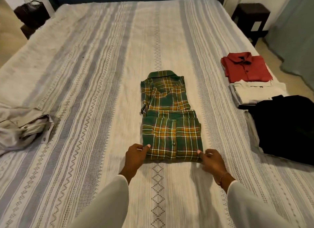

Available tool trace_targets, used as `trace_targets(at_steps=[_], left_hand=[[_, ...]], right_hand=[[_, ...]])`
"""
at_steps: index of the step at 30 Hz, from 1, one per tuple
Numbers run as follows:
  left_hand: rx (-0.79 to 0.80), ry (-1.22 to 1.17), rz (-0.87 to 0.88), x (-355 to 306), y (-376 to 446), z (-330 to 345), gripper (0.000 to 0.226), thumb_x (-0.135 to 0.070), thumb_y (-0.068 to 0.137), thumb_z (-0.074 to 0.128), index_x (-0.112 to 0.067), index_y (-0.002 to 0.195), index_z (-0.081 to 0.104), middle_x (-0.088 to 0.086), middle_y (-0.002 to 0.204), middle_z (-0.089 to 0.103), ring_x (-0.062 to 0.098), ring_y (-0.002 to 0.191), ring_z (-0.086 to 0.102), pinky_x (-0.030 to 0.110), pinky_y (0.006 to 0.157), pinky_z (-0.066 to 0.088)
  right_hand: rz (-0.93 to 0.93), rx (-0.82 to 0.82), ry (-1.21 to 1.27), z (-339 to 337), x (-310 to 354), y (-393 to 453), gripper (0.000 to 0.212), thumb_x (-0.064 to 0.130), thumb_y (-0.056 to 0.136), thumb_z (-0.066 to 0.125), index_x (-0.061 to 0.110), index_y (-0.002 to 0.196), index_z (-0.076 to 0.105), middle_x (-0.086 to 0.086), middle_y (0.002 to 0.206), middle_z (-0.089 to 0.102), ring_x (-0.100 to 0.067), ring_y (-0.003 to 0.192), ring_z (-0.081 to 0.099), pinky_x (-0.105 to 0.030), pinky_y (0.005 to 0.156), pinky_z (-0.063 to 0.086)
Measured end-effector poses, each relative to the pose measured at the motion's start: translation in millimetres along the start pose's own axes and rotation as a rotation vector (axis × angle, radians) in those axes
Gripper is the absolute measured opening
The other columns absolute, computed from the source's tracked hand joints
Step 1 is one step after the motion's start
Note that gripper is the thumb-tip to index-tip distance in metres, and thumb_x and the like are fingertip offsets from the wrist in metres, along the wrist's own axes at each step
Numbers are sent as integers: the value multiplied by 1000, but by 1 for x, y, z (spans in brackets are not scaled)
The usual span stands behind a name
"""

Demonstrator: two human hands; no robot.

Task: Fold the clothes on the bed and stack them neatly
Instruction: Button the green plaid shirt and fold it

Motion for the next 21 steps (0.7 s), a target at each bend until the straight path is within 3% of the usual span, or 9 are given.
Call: trace_targets(at_steps=[3, 7, 10, 13, 16, 21], left_hand=[[49, -53, -30, 2, 5, 10, 44, -43, 95, 64, -10, 123, 60, 6, 114, 66, 26, 97, 66, 35, 78, 62], [93, -104, -93, 14, 12, 9, 44, -37, 94, 66, -2, 121, 63, 14, 113, 69, 34, 101, 69, 46, 90, 59], [74, -145, -143, 30, 8, 10, 35, -32, 93, 69, -2, 111, 64, 13, 108, 68, 31, 99, 68, 42, 95, 57], [73, -299, -207, 46, -1, 15, 24, -24, 92, 72, -3, 98, 62, 15, 107, 69, 28, 91, 68, 42, 90, 59], [42, -286, -195, 52, -16, 15, 33, -24, 91, 73, -1, 111, 61, 16, 108, 70, 26, 85, 70, 43, 84, 62], [-31, -318, 19, 49, -66, 0, 30, -15, 95, 67, -17, 114, 45, 6, 102, 65, 26, 87, 72, 38, 74, 64]], right_hand=[[-29, 63, 60, 10, -7, 11, 25, 32, 94, 70, 19, 114, 64, -10, 115, 70, -34, 104, 67, -57, 95, 55], [-35, 74, 84, 15, -6, 12, 38, 26, 91, 74, 14, 126, 62, -7, 117, 69, -33, 108, 66, -53, 97, 55], [-32, 71, 77, 13, -3, 11, 45, 24, 87, 79, 9, 126, 63, -8, 115, 68, -29, 107, 66, -48, 98, 55], [-24, 61, 92, 11, -6, 2, 42, 25, 85, 81, 17, 119, 57, -11, 119, 66, -30, 108, 64, -48, 98, 55], [-42, 54, 106, 7, -15, -17, 50, 26, 86, 80, 24, 120, 43, -12, 121, 61, -31, 107, 63, -49, 93, 57], [-319, 72, 20, -10, -23, -65, 49, 17, 95, 69, 29, 134, 42, -4, 109, 67, -11, 85, 69, -14, 60, 54]])
Point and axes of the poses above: each hand's wrist, its own y-axis towards the middle knuckle, its own z-axis out of the palm, x = y × z, the point moved 3 cm from there along y, towards the middle knuckle
